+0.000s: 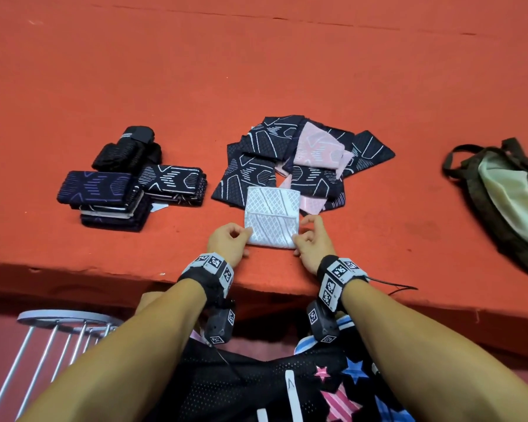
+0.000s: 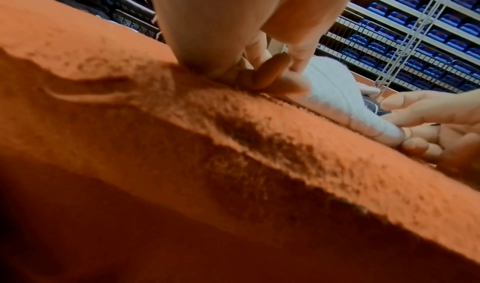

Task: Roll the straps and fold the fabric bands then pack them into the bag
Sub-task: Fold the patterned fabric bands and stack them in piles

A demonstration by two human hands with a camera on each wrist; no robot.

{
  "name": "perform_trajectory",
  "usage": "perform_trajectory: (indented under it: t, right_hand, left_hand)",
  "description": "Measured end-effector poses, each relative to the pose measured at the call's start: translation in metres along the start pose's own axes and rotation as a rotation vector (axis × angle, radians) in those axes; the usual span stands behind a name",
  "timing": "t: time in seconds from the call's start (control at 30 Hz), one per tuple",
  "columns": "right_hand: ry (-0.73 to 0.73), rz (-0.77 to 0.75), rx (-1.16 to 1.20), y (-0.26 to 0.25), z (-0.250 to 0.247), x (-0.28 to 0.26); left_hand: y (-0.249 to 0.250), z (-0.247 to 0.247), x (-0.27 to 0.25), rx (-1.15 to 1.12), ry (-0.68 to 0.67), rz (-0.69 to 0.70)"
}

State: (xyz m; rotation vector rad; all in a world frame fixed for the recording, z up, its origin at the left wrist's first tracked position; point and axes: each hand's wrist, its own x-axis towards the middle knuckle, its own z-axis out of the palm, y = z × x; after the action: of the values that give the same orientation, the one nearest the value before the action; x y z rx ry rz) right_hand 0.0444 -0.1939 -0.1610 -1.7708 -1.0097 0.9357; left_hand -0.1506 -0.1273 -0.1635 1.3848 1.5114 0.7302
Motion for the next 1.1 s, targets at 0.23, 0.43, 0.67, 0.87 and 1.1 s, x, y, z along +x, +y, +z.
perform_trajectory:
  t: [0.23,0.43,0.67,0.87,1.1]
  right_hand:
    - [-0.040,0.049,-0.042,-0.003,-0.001,0.003]
    - [-0.045,0.018,-0.254,-0.008,0.001,0.003]
    - [-0.201,-0.091,-0.603,-0.010,0.000,0.004]
    - [-0.069,-0.163,-0.572,-0.005,-0.001,0.017]
    - [-0.058,-0.112,-0.335,-0.001,-0.010,0.007]
  left_hand:
    - [0.004,0.005,0.001,-0.043,0.048,-0.049]
    - [-0.002,0.008,0.000,0.003,0.054,0.061]
    - [-0.005,-0.002,0.005,0.015,-0.102,0.103]
    - [-0.006,-0.005,0.008,0.165,-0.150,0.168]
    - [-0.012,0.000,0.005,0.106,0.002,0.233]
